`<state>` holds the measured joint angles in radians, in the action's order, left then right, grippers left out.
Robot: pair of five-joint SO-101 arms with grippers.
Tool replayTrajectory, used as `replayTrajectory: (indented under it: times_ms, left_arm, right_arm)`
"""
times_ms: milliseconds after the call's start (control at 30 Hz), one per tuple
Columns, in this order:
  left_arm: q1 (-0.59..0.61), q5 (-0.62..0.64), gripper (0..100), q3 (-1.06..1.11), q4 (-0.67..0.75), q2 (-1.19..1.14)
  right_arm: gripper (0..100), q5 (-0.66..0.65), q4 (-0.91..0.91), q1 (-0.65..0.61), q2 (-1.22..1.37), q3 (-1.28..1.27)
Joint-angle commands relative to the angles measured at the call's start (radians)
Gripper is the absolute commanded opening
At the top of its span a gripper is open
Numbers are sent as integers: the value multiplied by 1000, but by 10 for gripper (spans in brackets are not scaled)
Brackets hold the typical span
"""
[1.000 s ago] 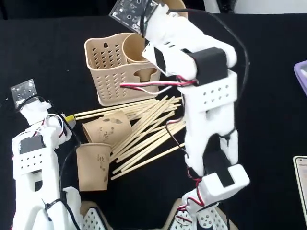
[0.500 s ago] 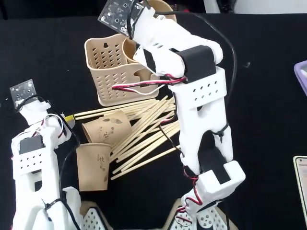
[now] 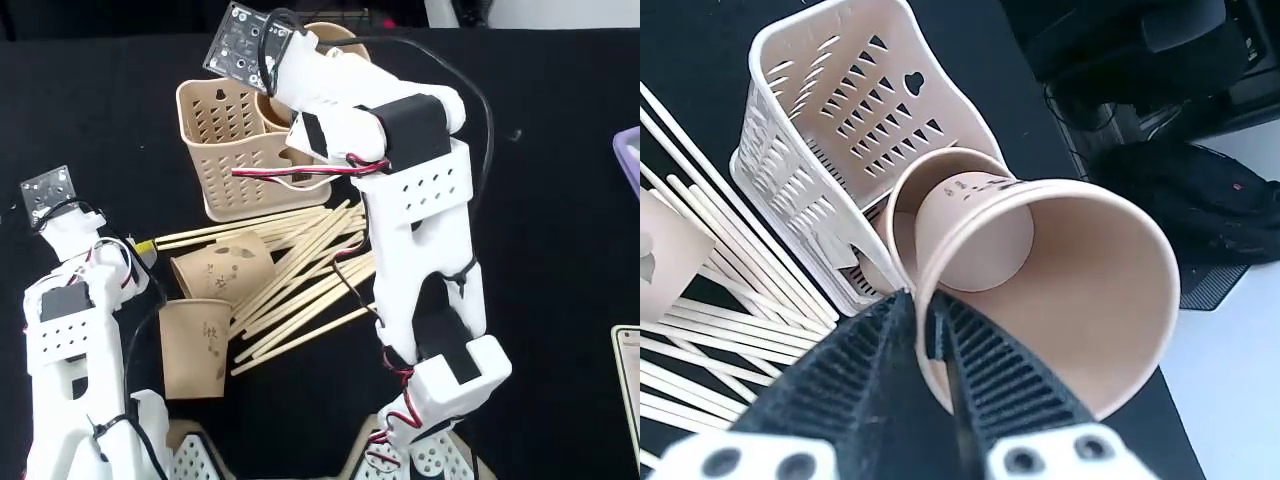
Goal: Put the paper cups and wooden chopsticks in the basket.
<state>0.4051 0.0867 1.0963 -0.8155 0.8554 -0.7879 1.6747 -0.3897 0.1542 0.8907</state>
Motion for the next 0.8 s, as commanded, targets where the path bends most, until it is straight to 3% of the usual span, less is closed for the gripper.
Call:
replayTrajectory:
  times_ms: [0,233,467,767]
  left_arm:
    - [7,12,264,-10,8,21]
    - [7,12,264,-10,8,21]
    - [7,12,264,-10,8,21]
    - [7,12,264,-10,8,21]
  right_arm:
    - [15,-6,-2,-12,-8,13]
    - [257,58,-5,-12,21,15]
    - [268,109,-28,-11,-53,85]
    - [268,221,84,-29,-206,127]
